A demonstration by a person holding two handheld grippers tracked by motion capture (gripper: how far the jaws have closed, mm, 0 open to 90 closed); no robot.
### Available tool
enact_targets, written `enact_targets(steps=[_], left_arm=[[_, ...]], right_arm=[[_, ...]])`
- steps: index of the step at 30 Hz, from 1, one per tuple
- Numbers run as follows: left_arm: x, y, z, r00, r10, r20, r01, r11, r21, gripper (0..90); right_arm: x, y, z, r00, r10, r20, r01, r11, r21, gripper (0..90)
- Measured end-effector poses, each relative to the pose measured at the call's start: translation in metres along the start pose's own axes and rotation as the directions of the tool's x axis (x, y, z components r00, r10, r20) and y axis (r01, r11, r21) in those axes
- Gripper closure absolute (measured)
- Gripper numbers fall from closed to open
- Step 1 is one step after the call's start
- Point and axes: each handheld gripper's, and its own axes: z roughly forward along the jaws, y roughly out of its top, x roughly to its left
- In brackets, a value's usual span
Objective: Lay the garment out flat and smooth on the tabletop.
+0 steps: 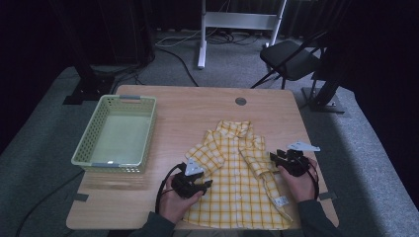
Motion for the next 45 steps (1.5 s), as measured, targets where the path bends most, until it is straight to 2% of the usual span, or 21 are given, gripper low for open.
enact_targets(steps=[5, 8, 11, 18, 23, 32, 35, 39, 45], left_arm=[[0.0, 0.0, 0.0, 1.0, 0.0, 0.001, 0.0, 1.0, -0.003, 51.5], [0.0, -0.001, 0.0, 1.0, 0.0, 0.001, 0.0, 1.0, -0.004, 51.5], [0.0, -0.001, 0.0, 1.0, 0.0, 0.0, 0.0, 1.0, -0.005, 51.4], [-0.001, -0.002, 0.0, 1.0, 0.001, -0.003, -0.001, 0.9999, -0.011, 51.3], [-0.001, -0.002, 0.0, 1.0, 0.0, -0.003, 0.0, 0.9999, -0.014, 51.3], [-0.001, -0.002, 0.0, 1.0, 0.002, -0.003, -0.002, 0.9999, -0.015, 51.3], [-0.001, -0.002, 0.0, 1.0, 0.002, -0.003, -0.002, 0.9999, -0.016, 51.2], [-0.001, -0.002, 0.0, 1.0, 0.005, -0.007, -0.005, 0.9999, -0.015, 51.2], [-0.001, -0.003, 0.0, 1.0, 0.004, -0.006, -0.004, 0.9999, -0.016, 51.3]], right_arm=[[-0.004, 0.0, 0.012, 0.9998, 0.009, 0.019, -0.009, 0.999, 0.031, 61.8], [-0.007, -0.002, 0.015, 0.9995, 0.021, 0.023, -0.022, 0.999, 0.044, 61.2], [-0.008, -0.001, 0.015, 0.9995, 0.014, 0.028, -0.015, 0.998, 0.054, 61.1], [-0.01, -0.001, 0.013, 0.9988, 0.002, 0.05, -0.005, 0.998, 0.067, 68.9], [-0.012, -0.003, 0.008, 0.9982, 0.013, 0.059, -0.017, 0.997, 0.077, 72.5], [-0.016, -0.013, -0.005, 0.9953, 0.054, 0.08, -0.06, 0.995, 0.085, 72.8], [-0.017, -0.02, -0.015, 0.993, 0.074, 0.092, -0.082, 0.993, 0.086, 71.9], [-0.017, -0.027, -0.023, 0.9908, 0.076, 0.112, -0.085, 0.993, 0.085, 71.5], [-0.016, -0.037, -0.035, 0.9896, 0.082, 0.118, -0.092, 0.993, 0.077, 69.7]])
